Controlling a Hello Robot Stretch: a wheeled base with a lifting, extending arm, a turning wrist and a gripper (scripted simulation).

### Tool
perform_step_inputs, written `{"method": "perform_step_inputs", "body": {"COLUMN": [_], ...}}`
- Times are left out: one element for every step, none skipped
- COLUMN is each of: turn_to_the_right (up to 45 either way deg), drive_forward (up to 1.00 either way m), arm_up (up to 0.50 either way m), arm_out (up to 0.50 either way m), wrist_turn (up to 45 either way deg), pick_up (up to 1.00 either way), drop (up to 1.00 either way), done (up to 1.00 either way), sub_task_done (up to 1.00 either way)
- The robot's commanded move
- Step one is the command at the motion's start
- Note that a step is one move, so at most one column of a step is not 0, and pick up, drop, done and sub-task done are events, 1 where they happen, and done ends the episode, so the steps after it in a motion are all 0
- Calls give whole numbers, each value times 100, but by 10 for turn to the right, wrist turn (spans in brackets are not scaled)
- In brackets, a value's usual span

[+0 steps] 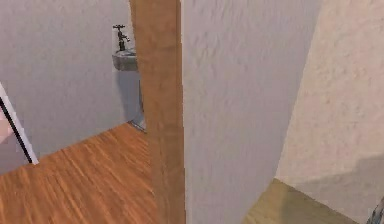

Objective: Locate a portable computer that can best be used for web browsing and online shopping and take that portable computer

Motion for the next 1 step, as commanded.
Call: {"method": "perform_step_inputs", "body": {"turn_to_the_right": [0], "drive_forward": [20], "arm_up": [0], "arm_out": [0], "wrist_turn": [0], "pick_up": [0], "drop": [0], "done": [0], "sub_task_done": [0]}}
